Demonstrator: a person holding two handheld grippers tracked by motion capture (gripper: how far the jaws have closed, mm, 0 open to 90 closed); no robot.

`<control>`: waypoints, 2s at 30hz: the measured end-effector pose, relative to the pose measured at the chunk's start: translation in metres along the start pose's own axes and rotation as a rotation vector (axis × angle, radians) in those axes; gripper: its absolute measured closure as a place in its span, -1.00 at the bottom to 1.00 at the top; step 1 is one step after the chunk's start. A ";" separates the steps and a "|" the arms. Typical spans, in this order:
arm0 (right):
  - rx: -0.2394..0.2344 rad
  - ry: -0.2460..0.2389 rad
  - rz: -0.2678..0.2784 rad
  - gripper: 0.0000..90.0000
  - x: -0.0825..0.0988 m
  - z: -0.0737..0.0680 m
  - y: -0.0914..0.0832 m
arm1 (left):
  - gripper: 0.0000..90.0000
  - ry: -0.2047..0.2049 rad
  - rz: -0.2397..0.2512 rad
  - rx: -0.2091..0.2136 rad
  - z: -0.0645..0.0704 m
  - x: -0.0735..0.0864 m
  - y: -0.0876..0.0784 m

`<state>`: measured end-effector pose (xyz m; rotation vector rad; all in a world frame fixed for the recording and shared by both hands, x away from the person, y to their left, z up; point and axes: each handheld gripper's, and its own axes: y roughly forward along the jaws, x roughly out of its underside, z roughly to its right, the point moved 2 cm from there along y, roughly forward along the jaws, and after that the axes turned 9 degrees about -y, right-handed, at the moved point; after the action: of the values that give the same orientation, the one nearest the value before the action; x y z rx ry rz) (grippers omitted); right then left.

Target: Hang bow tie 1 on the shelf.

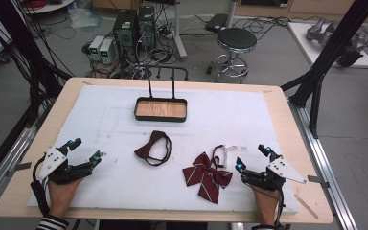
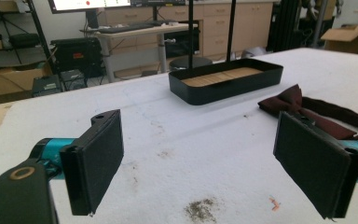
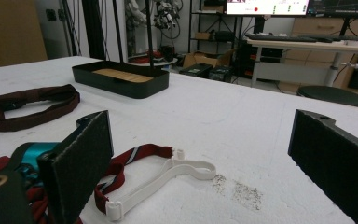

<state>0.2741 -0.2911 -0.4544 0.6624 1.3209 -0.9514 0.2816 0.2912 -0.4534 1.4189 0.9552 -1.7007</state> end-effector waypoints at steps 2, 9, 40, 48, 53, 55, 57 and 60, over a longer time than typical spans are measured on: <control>0.001 0.014 0.004 -0.88 0.000 0.001 0.000 | -0.64 0.003 0.000 0.003 0.000 0.000 0.000; 0.002 0.012 0.014 -0.88 0.000 0.001 -0.001 | -0.63 0.009 -0.005 0.001 0.001 0.000 0.001; -0.132 -0.022 -0.096 -0.88 -0.025 -0.007 0.005 | -0.63 0.008 0.005 0.003 0.001 0.000 0.000; -0.249 -0.121 -0.193 -0.88 -0.059 -0.023 0.019 | -0.63 0.012 0.008 0.001 0.001 0.000 0.000; -0.317 -0.158 -0.273 -0.87 -0.066 -0.029 0.028 | -0.63 0.012 0.008 -0.001 0.001 0.000 0.000; -0.352 -0.169 -0.309 -0.87 -0.067 -0.033 0.030 | -0.63 0.016 0.004 -0.001 0.001 0.000 0.000; -0.367 -0.210 -0.356 -0.87 -0.068 -0.037 0.033 | -0.63 0.015 0.005 -0.003 0.002 0.000 0.000; -0.382 -0.262 -0.421 -0.77 -0.068 -0.042 0.036 | -0.63 0.021 0.005 -0.004 0.002 0.000 0.000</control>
<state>0.2857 -0.2251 -0.3989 -0.0392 1.3787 -1.0396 0.2804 0.2895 -0.4535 1.4383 0.9646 -1.6823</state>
